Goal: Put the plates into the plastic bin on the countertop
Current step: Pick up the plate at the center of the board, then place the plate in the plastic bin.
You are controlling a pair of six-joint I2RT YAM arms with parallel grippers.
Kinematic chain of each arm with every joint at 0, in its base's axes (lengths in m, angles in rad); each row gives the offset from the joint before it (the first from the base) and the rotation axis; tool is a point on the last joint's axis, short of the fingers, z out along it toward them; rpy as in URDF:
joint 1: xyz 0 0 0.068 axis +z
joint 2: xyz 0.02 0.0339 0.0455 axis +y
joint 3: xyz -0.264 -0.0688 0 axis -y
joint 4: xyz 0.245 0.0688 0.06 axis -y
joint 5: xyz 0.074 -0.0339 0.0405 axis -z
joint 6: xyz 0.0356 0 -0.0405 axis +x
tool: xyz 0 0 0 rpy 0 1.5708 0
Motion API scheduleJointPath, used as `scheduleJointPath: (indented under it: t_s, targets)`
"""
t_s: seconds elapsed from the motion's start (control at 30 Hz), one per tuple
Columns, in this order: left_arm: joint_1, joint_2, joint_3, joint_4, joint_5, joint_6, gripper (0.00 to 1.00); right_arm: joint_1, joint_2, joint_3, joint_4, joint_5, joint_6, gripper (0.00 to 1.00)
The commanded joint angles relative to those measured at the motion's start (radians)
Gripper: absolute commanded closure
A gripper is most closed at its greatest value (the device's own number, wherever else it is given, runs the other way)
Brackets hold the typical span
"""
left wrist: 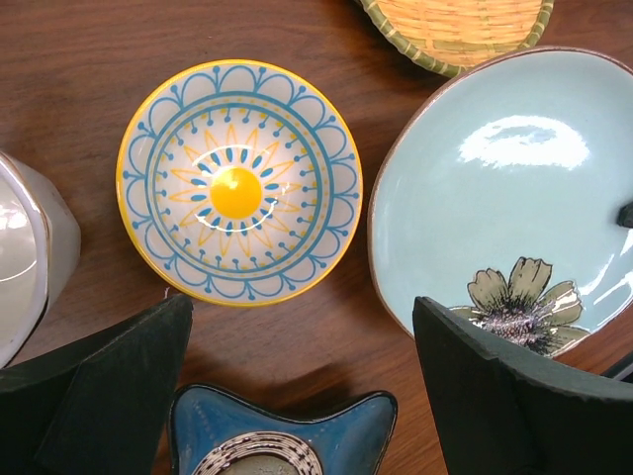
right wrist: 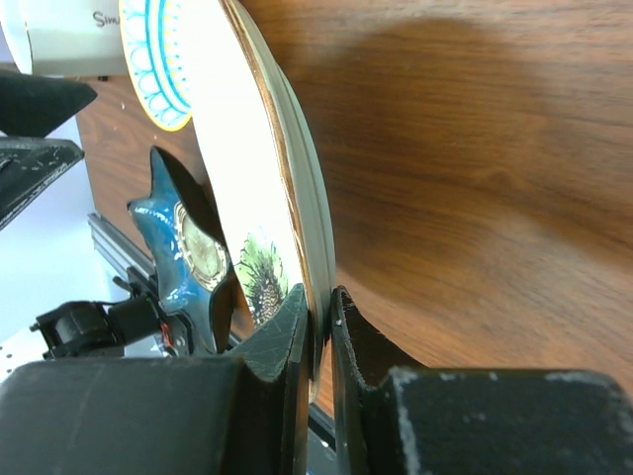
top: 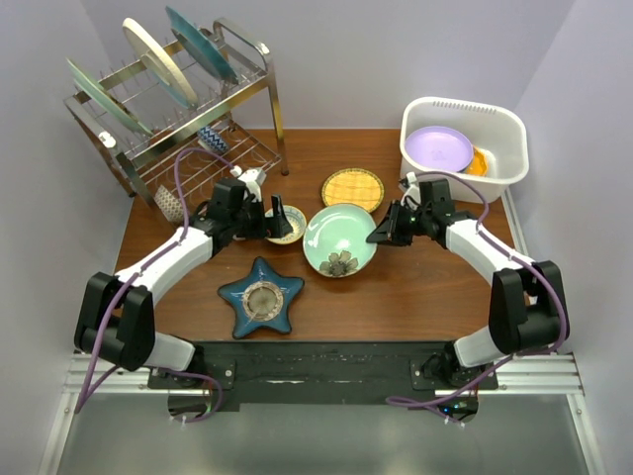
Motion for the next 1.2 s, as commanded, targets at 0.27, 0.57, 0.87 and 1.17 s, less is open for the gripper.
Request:
scheduleJointPath:
  t_s: [0.27,0.57,0.87,1.17]
  targets:
    - [0.000,0.038,0.026,0.060,0.050,0.015,0.02,-0.063,-0.104,0.058,0.036,-0.035,0.000,1.00]
    - [0.000,0.006,0.020,0.040,0.030,0.016,0.02,-0.093,-0.044,0.123,0.052,-0.046,0.001,1.00]
    - [-0.001,0.006,0.012,0.043,0.032,0.013,0.02,-0.153,-0.016,0.160,0.129,-0.055,0.062,1.00]
    - [0.000,0.006,0.005,0.046,0.033,0.010,0.02,-0.257,0.007,0.209,0.215,-0.062,0.150,1.00]
